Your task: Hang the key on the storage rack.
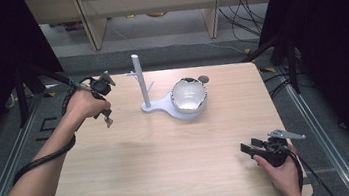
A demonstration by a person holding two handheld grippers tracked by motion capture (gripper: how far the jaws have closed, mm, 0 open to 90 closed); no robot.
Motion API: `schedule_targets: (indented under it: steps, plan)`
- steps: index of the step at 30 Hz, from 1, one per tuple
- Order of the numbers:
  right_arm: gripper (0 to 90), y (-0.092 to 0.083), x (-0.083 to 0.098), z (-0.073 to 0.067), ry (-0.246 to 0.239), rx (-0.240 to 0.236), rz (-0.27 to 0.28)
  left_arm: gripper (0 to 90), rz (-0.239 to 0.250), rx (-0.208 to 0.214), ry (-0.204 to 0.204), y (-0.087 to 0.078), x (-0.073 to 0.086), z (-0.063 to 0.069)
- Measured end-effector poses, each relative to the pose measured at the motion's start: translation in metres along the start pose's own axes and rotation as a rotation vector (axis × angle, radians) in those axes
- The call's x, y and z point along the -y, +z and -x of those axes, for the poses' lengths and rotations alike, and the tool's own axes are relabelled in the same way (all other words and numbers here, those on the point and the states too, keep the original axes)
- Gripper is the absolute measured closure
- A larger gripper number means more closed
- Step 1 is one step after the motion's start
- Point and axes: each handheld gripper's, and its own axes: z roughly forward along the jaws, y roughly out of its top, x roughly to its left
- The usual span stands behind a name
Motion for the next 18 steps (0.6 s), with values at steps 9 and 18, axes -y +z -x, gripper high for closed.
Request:
schedule_targets:
  steps: [9, 18]
  plan:
    - [38.0, 0.000, 0.000, 0.000, 0.001, 0.000, 0.001, 89.5, 0.025, -0.009, -0.018, -0.014, -0.011, -0.005]
    - [38.0, 0.000, 0.000, 0.000, 0.001, 0.000, 0.000, 89.5, 0.046, -0.014, -0.022, -0.020, -0.024, -0.004]
